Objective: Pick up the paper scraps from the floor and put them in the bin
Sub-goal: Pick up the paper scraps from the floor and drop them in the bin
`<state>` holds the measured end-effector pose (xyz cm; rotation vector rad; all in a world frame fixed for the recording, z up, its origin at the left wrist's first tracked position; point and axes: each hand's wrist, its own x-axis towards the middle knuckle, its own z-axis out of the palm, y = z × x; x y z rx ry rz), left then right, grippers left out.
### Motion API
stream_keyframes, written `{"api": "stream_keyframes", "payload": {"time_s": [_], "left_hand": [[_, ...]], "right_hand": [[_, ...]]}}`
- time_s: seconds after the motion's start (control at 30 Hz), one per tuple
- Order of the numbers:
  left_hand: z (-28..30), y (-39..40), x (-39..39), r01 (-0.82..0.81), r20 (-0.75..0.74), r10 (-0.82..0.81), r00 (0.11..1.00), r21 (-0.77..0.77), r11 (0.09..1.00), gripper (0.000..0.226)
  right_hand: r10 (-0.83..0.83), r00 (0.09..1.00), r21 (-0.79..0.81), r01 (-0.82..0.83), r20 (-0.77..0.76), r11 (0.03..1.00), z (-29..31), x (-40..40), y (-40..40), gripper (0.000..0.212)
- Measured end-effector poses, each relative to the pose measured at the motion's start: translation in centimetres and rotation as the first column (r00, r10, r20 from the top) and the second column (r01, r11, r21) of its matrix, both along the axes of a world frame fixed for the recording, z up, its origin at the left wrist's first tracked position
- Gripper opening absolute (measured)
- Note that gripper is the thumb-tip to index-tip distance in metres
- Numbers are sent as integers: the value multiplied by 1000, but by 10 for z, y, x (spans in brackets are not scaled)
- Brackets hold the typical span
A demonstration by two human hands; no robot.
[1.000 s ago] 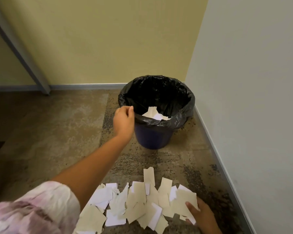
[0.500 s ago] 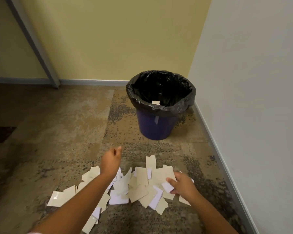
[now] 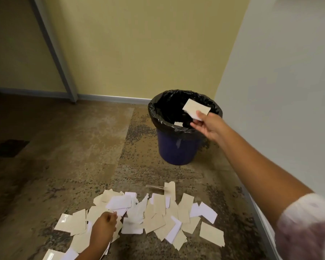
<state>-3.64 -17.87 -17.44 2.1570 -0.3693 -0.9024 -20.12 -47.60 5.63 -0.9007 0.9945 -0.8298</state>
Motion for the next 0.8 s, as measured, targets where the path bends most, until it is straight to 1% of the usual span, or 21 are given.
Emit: {"api": "stream_keyframes", "payload": {"time_s": [0.03, 0.07, 0.13, 0.2, 0.23, 0.27, 0.33, 0.37, 0.4, 0.43, 0.47, 0.5, 0.53, 0.57, 0.6, 0.63, 0.67, 0.7, 0.73, 0.77, 0.8], "left_hand": [[-1, 1, 0, -14, -7, 14, 1000, 10, 1000, 27], [-1, 3, 0, -18, -16, 19, 1000, 19, 1000, 27], [-5, 5, -1, -21, -10, 22, 1000, 49, 999, 26], [-10, 10, 2, 6, 54, -12, 998, 117, 993, 28], [-12, 12, 4, 26, 100, -41, 994, 150, 988, 29], [-15, 17, 7, 37, 148, -63, 987, 175, 984, 28], [-18, 28, 12, 5, 209, -54, 977, 232, 973, 22], [-20, 35, 15, -41, 234, -28, 972, 286, 957, 29], [-22, 43, 19, -89, 267, -5, 964, 341, 936, 42], [-25, 53, 24, -131, 296, 14, 955, 379, 916, 53], [-30, 63, 29, -166, 316, 35, 948, 398, 902, 62], [-33, 73, 34, -184, 314, 49, 948, 417, 890, 70], [-39, 81, 39, -189, 293, 59, 954, 439, 878, 76], [-44, 88, 41, -188, 266, 68, 962, 460, 868, 81], [-49, 93, 42, -170, 245, 54, 968, 485, 858, 83], [-51, 96, 41, -130, 236, 4, 972, 520, 844, 81], [-52, 98, 37, -88, 246, -62, 967, 554, 828, 75], [-52, 100, 33, -44, 260, -138, 956, 590, 807, 69], [-51, 100, 30, -18, 274, -190, 943, 610, 792, 64], [-54, 101, 28, 1, 280, -220, 935, 615, 789, 64], [-56, 103, 28, 1, 288, -222, 931, 607, 795, 66]], "right_hand": [[11, 1000, 1, -11, -2, 1000, 1, 5, -7, 9], [26, 999, 6, -26, -21, 1000, 1, 8, -12, 14], [51, 997, 1, -51, -64, 999, -3, 10, -14, 36], [58, 996, -36, -61, -72, 998, -10, 9, -8, 50], [30, 996, -85, -37, -83, 996, -16, 6, -2, 51], [-17, 993, -158, -2, -117, 987, -22, 4, 6, 47], [-100, 966, -306, 23, -239, 952, -42, -6, 26, 32], [-96, 949, -337, -11, -299, 941, -56, -11, 39, 26], [-59, 930, -339, -73, -363, 938, -72, -17, 53, 22], [3, 895, -308, -157, -446, 939, -91, -25, 68, 20], [77, 840, -251, -246, -538, 936, -116, -34, 80, 18], [149, 760, -176, -328, -633, 928, -143, -43, 90, 17], [214, 657, -94, -399, -723, 912, -172, -55, 98, 19], [262, 531, -12, -458, -806, 889, -200, -69, 106, 29], [284, 391, 53, -507, -876, 860, -225, -82, 112, 44], [272, 248, 102, -537, -930, 838, -244, -95, 119, 61], [237, 128, 133, -539, -963, 832, -262, -109, 123, 78], [231, 31, 187, -492, -972, 850, -272, -120, 128, 91], [249, -22, 235, -421, -968, 876, -278, -128, 134, 99], [291, -50, 288, -370, -955, 883, -283, -137, 139, 104], [336, -73, 337, -378, -939, 862, -288, -143, 143, 107]]}}
